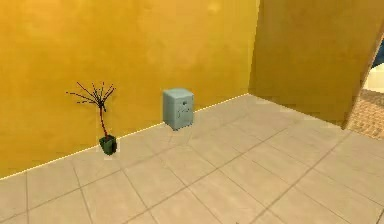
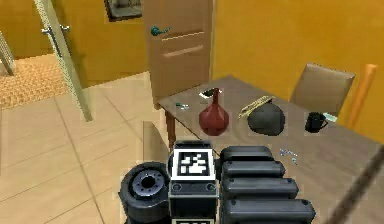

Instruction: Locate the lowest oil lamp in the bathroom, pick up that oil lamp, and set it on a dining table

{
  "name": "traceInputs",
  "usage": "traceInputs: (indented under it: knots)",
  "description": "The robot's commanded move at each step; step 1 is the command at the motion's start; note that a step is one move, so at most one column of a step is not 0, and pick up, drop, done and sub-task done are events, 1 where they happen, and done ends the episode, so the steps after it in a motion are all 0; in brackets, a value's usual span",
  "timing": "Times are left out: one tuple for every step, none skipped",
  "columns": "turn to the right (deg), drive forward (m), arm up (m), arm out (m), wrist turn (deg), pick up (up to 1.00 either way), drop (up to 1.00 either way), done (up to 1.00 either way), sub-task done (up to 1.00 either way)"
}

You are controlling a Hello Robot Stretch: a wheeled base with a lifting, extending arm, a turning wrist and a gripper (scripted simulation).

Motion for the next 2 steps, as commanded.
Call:
traceInputs:
  knots:
    - [45.0,0.00,0.00,0.00,0.0,0.00,0.00,0.00,0.00]
    - [45.0,0.00,0.00,0.00,0.0,0.00,0.00,0.00,0.00]
